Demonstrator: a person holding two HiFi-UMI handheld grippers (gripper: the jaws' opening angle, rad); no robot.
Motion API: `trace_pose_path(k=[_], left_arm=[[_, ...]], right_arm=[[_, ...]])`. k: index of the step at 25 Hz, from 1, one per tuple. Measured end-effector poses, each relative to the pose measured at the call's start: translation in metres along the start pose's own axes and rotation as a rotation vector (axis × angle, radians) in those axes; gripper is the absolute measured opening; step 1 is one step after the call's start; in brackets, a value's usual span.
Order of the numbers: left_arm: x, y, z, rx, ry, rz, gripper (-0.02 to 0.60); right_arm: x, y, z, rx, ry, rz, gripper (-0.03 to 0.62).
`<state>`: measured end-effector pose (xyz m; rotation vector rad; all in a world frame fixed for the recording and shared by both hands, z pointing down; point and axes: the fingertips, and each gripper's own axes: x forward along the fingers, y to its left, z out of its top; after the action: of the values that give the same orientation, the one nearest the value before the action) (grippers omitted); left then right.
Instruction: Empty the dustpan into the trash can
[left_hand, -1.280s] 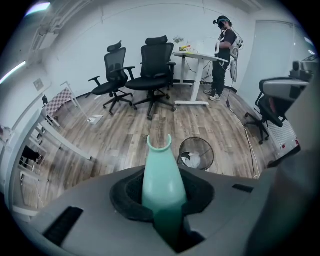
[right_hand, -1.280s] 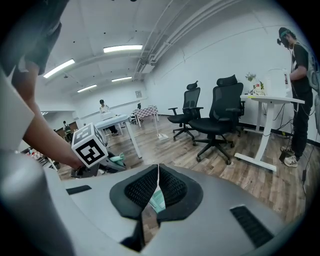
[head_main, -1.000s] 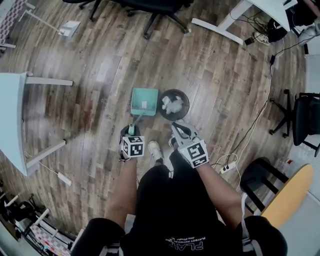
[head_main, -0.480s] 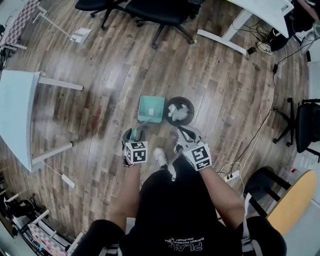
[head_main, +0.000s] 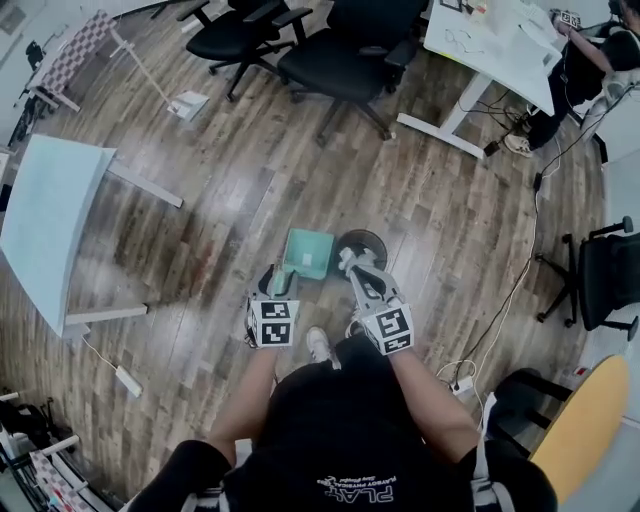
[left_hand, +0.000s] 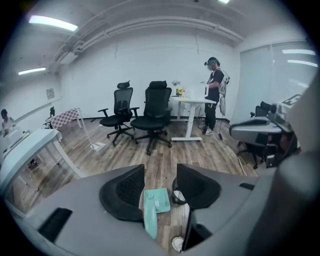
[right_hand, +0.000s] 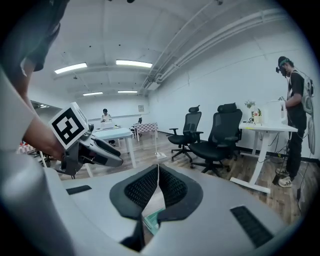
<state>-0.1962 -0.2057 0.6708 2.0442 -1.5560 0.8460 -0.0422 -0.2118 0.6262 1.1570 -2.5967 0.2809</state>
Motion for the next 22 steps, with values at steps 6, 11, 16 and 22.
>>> trace_pose_path(k=[6,11,16,22], left_arm=[[-0.056,-0.008,0.032,0.026,-0.133,-0.043,0.073],[-0.100,-0.018,0.048,-0.042,-0.257,-0.131,0.025],[-0.139,-0.038,0.065,-0.041,-0.411,-0.248,0.025],[-0.158,-0.059,0.077,-0.020,-0.472,-0.269,0.025]], right_arm=[[-0.032,0.030,0.024,-0.039,-0.036,-0.036,0.025],[-0.054,0.048,0.058,-0.098,-0.099,-0.094,0.025],[-0.079,0.059,0.094,-0.140,-0.165,-0.110,0.025],[-0.105,0.051,0.129,-0.184,-0.240,-0.112,0.023]])
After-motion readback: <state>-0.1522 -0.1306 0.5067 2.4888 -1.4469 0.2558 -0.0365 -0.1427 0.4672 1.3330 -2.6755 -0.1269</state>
